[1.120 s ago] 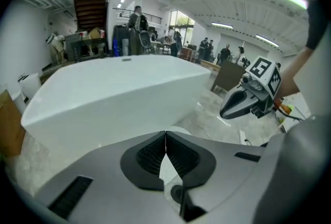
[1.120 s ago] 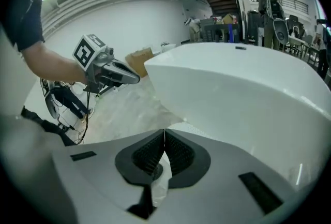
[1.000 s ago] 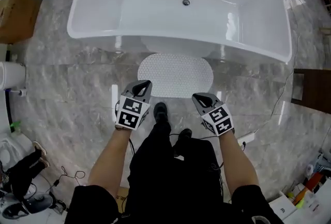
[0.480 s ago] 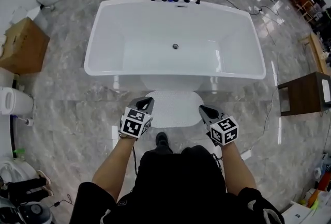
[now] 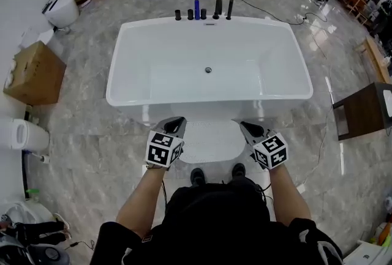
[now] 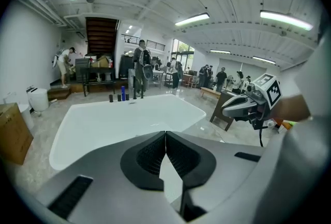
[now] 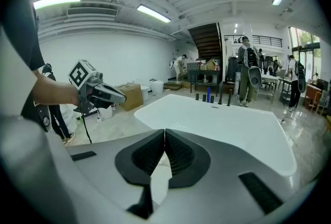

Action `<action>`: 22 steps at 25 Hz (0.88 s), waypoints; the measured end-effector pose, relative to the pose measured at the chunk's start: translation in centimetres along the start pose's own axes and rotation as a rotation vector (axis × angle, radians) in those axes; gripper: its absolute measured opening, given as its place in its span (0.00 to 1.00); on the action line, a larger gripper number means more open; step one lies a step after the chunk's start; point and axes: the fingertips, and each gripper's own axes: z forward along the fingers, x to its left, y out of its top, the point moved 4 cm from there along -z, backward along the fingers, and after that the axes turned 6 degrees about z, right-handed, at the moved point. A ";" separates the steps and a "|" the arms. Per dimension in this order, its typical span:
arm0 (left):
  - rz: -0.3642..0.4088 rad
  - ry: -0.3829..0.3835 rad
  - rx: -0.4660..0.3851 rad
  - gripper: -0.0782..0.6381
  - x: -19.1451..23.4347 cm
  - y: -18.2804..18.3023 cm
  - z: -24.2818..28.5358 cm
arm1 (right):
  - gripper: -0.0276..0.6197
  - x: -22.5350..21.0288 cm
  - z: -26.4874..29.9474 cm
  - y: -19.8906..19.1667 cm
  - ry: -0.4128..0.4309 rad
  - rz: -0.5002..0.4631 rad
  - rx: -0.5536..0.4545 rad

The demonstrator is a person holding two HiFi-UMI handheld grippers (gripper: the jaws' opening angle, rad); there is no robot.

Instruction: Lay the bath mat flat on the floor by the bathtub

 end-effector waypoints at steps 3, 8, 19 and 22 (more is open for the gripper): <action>-0.021 0.024 -0.027 0.12 -1.4 1.9 0.7 | 0.07 -1.8 -0.8 0.8 0.026 0.004 -0.043; -0.045 0.066 -0.087 0.12 -4.0 6.5 2.4 | 0.07 -5.0 -2.4 1.9 0.088 -0.018 -0.074; -0.073 0.124 -0.188 0.12 -13.7 13.9 7.4 | 0.07 -14.6 -9.9 2.5 0.149 -0.009 -0.192; -0.074 0.163 -0.209 0.12 -14.6 15.3 7.5 | 0.07 -15.6 -11.0 3.6 0.162 -0.027 -0.232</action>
